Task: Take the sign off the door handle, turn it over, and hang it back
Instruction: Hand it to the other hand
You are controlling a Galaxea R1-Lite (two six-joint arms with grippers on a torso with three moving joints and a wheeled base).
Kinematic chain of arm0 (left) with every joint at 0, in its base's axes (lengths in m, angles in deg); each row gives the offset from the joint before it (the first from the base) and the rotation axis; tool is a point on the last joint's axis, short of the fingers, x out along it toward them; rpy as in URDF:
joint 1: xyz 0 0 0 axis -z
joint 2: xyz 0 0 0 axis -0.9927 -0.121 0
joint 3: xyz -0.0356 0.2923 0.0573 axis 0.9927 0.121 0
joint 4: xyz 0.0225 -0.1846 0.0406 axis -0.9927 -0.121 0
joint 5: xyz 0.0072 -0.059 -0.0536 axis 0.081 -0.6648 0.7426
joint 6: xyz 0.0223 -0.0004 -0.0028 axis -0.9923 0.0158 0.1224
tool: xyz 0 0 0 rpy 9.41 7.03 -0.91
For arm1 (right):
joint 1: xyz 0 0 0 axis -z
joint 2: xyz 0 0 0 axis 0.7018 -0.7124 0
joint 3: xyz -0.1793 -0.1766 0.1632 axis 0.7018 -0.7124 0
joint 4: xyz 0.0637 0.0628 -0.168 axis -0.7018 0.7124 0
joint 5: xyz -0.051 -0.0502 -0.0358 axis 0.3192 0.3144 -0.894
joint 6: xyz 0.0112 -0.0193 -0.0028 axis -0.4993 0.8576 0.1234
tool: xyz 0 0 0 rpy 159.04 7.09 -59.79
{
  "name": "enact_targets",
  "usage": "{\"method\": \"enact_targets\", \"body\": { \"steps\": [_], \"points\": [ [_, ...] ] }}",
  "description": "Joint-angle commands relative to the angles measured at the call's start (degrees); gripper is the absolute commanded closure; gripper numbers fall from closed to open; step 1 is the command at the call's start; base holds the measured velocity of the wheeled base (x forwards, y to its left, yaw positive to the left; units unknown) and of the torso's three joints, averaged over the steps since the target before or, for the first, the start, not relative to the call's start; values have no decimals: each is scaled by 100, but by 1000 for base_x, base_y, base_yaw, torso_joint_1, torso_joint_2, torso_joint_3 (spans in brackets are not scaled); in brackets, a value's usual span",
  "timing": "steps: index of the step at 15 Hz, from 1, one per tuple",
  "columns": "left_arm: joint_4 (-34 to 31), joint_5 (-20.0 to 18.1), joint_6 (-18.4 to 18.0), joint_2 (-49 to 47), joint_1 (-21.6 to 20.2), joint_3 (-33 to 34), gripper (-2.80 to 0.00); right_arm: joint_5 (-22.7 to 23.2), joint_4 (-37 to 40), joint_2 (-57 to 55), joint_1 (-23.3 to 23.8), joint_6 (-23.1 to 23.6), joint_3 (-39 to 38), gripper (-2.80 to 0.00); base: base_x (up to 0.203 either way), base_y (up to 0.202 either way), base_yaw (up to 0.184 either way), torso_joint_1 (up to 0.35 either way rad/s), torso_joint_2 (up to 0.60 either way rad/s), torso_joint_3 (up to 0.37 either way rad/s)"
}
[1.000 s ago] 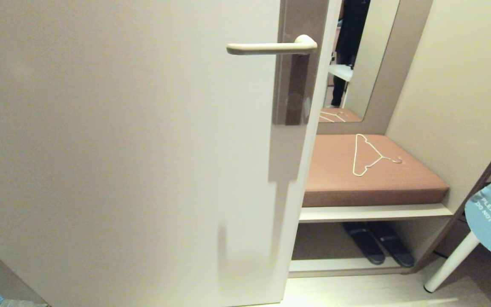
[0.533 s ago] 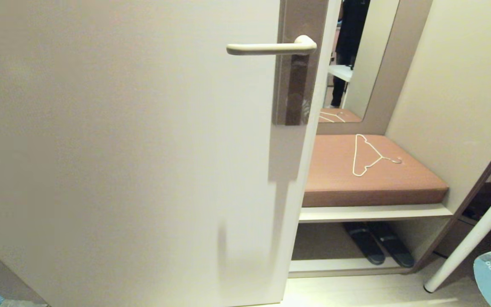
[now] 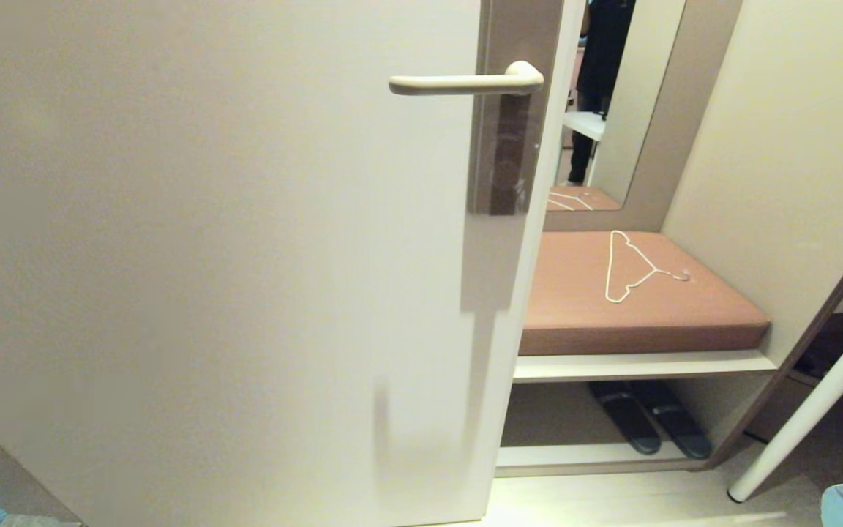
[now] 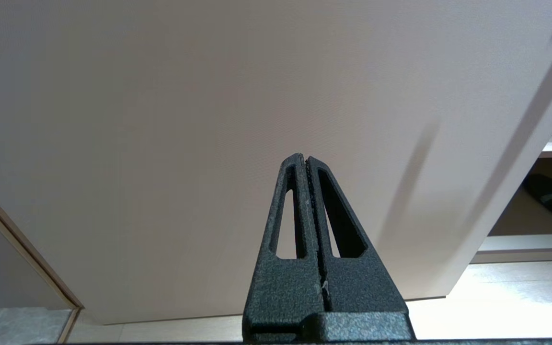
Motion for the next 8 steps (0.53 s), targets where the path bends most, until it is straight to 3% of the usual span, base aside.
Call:
{"method": "enact_targets", "body": {
  "steps": [1,8],
  "points": [
    [4,2,0,-7,0,0,0,0,34,466,7,-3,-52,0,0,0,0,0,0,0],
    [4,2,7,-7,0,0,0,-45,51,573,13,-130,-62,0,0,0,0,0,0,0]
  ]
}}
